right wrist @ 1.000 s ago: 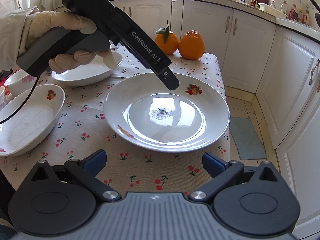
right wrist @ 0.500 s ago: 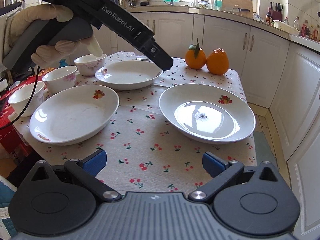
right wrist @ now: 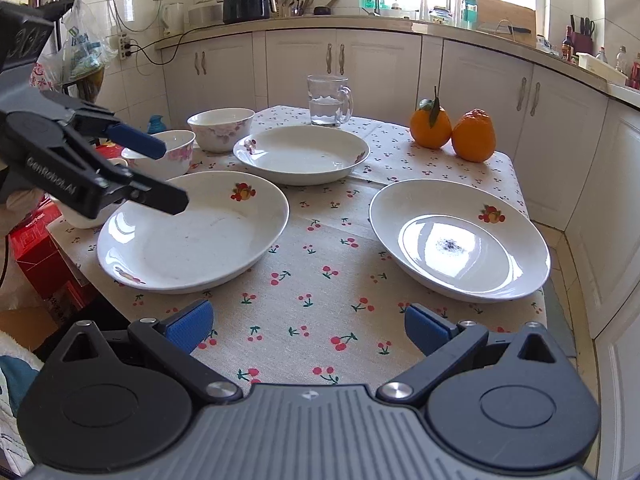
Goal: Organize plates and bowls
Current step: 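Withdraw the left tool and bring the right tool to the large white plate, then grasp the rim of the large white plate with the right tool and lift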
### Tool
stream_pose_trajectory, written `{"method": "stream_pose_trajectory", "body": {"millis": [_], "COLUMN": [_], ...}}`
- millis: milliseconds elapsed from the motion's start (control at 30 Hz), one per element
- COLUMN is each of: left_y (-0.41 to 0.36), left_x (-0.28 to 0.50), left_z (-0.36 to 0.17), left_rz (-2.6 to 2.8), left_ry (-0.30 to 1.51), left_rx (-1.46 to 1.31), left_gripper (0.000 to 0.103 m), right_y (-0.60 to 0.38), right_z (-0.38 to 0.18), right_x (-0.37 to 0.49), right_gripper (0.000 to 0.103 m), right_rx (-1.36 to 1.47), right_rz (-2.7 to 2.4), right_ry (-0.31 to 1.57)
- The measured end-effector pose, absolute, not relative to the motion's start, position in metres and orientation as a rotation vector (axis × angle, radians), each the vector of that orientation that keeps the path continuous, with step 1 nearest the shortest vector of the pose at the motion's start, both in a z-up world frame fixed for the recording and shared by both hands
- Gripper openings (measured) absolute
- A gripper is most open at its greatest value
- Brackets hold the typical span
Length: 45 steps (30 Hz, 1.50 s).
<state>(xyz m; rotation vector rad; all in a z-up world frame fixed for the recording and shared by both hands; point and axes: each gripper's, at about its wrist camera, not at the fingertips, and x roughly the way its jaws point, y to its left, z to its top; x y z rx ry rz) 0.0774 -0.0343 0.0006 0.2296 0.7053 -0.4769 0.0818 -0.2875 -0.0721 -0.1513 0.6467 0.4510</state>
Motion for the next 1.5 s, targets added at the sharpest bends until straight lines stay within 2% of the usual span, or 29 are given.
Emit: {"method": "stream_pose_trajectory", "body": {"millis": [300, 900, 1500], "left_y": [-0.021, -0.016, -0.017], "left_x": [0.026, 0.031, 0.033], "left_z": [-0.026, -0.054, -0.055], "left_rz": [-0.382, -0.322, -0.352], "left_ry": [0.708, 0.751, 0.735], "left_rx": [0.287, 0.186, 0.179], "left_gripper": [0.093, 0.092, 0.092], "right_y": [-0.279, -0.231, -0.199], "right_z": [-0.065, -0.060, -0.077], "right_x": [0.102, 0.182, 0.247], "right_gripper": [0.103, 0.103, 0.082], "right_rx": [-0.165, -0.155, -0.202], "right_rz": [0.539, 0.852, 0.971], "right_ry": [0.682, 0.805, 0.912]}}
